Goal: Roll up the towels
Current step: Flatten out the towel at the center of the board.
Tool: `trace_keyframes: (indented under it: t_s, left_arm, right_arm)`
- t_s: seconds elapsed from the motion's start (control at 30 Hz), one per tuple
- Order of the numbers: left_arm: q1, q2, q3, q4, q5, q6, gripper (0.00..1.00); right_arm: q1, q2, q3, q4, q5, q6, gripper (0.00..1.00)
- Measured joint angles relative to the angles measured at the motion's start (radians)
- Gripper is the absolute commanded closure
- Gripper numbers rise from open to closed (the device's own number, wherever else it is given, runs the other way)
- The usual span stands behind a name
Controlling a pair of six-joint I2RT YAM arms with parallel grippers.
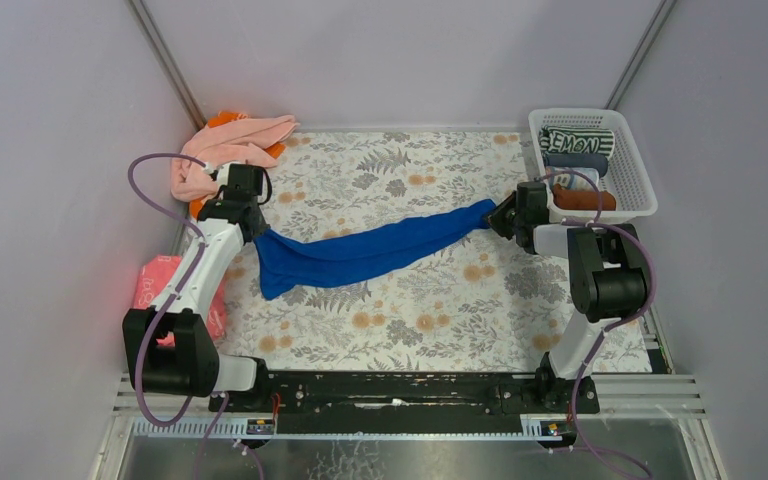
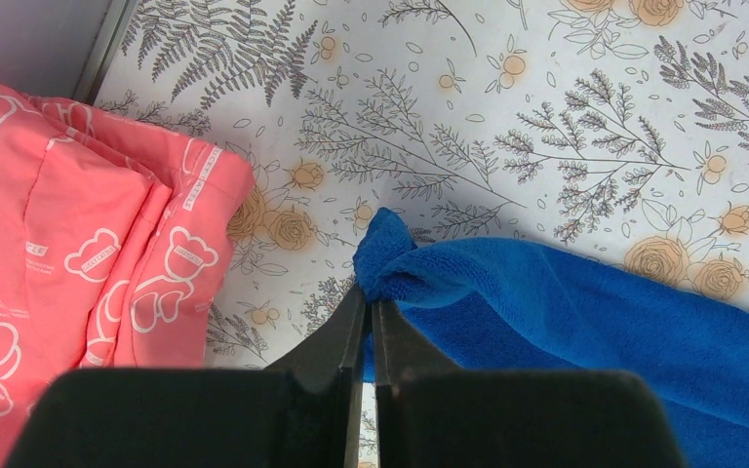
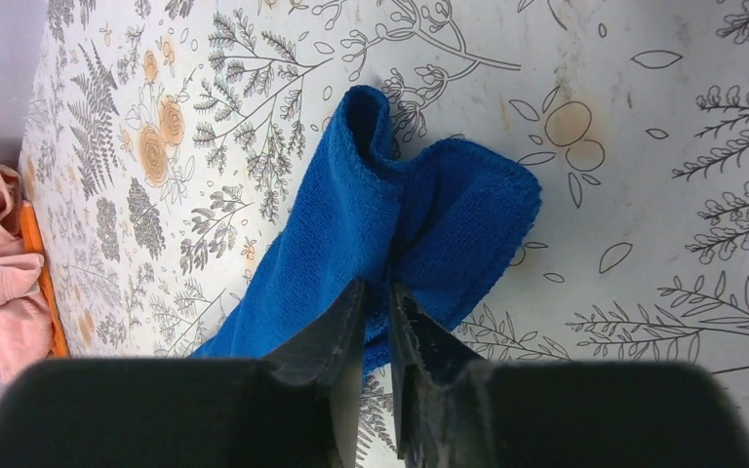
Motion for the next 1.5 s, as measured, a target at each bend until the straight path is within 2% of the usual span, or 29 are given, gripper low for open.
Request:
trace_keyframes:
  t_s: [0.1, 0.2, 0.4, 0.5, 0.57, 0.63, 1.0, 1.1, 1.13, 1.5]
  left_arm:
    - [0.001, 0.0, 0.0, 0.0, 0.0, 0.0, 1.0]
    - [0.002, 0.0, 0.0, 0.0, 0.0, 0.0, 1.0]
    - [0.006, 0.0, 0.0, 0.002, 0.002, 0.0, 1.0]
    - [0.007, 0.0, 0.0, 0.002, 0.005, 0.0, 1.0]
    - [0.007, 0.0, 0.0, 0.003, 0.007, 0.0, 1.0]
    - [0.007, 0.0, 0.0, 0.003, 0.008, 0.0, 1.0]
    - [0.008, -0.008, -0.001, 0.003, 0.008, 0.0, 1.0]
    - [0.013, -0.013, -0.005, 0.003, 0.008, 0.0, 1.0]
    - [0.014, -0.014, -0.006, 0.003, 0.008, 0.0, 1.0]
    - [0.018, -0.021, -0.01, 0.005, 0.026, 0.0, 1.0]
  right_arm:
    - [-0.004, 0.0, -0.005, 0.014, -0.002, 0.005, 0.88]
    - [-0.007, -0.005, -0.006, 0.013, -0.005, 0.009, 0.88]
    - [-0.013, -0.054, -0.005, -0.023, -0.009, 0.01, 0.82]
    - [-0.014, -0.066, 0.0, -0.043, -0.011, 0.009, 0.94]
    - [-0.014, -0.066, 0.005, -0.046, -0.018, 0.008, 0.95]
    - [-0.014, -0.066, 0.011, -0.048, -0.028, 0.009, 1.0]
    - [-0.016, -0.066, 0.058, -0.095, -0.035, -0.013, 1.0]
    - [-0.016, -0.066, 0.087, -0.129, -0.035, -0.03, 0.82]
    - [-0.016, -0.066, 0.1, -0.153, -0.035, -0.039, 0.79]
    - [-0.016, -0.066, 0.063, -0.197, -0.036, -0.054, 0.77]
